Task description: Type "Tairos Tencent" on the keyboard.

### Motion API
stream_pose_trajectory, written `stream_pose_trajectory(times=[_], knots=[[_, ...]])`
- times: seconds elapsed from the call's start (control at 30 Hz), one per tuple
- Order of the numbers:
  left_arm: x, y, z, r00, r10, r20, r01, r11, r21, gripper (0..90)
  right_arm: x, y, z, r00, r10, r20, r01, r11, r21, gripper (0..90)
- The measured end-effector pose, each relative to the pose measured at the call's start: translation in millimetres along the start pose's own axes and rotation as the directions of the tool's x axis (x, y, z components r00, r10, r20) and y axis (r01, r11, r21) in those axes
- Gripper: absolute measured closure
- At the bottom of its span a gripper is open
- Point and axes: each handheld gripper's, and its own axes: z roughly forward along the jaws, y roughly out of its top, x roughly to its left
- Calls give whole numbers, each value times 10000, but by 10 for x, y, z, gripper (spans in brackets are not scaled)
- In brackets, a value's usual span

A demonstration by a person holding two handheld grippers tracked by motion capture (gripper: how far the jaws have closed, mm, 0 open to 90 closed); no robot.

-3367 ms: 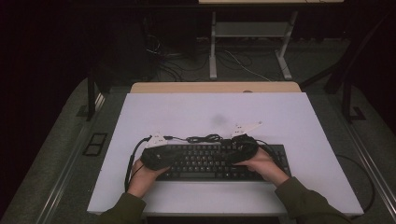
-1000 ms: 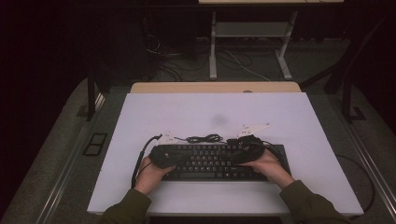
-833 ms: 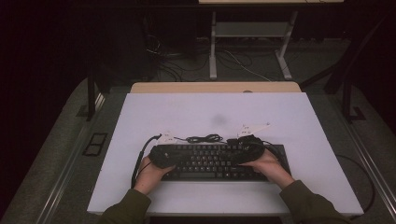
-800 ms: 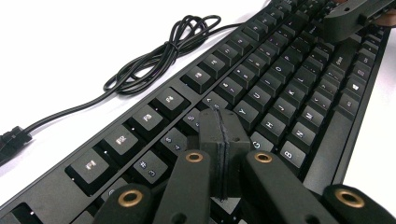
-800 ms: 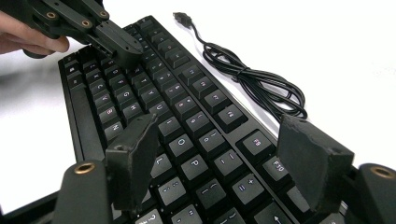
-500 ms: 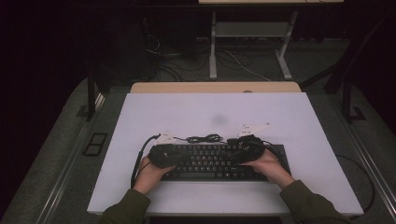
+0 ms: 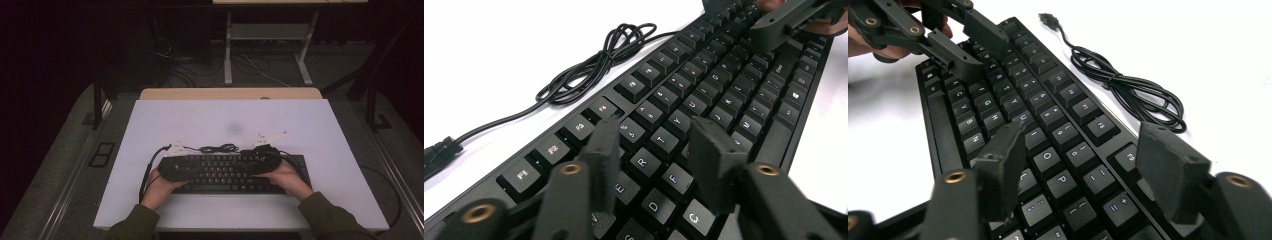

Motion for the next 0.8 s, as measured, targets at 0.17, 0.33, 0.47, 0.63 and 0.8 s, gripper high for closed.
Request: stream_pose_trajectory(times=[0.17, 0.33, 0.47, 0.63, 0.8], knots=[[-9, -15, -15, 10000, 33, 23, -33, 10000, -83, 435, -1, 13, 23, 9996, -1, -290, 2, 10000, 52, 486], [-23, -49, -50, 9999, -6, -154, 2, 9998, -220, 357, 1, 33, 58, 9989, -88, -454, 94, 9999, 128, 580], [-23, -80, -95, 9995, -23, -321, 13, 9995, -322, 313, 11, 57, 86, 9983, -177, -549, 188, 9996, 192, 657], [-23, -110, -131, 9986, -61, -518, 46, 9995, -300, 255, 25, 85, 135, 9964, -332, -779, 358, 9988, 320, 740], [-22, -140, -165, 9974, -193, -693, 170, 9993, -335, 202, 40, 109, 185, 9945, -475, -935, 529, 9970, 560, 821]])
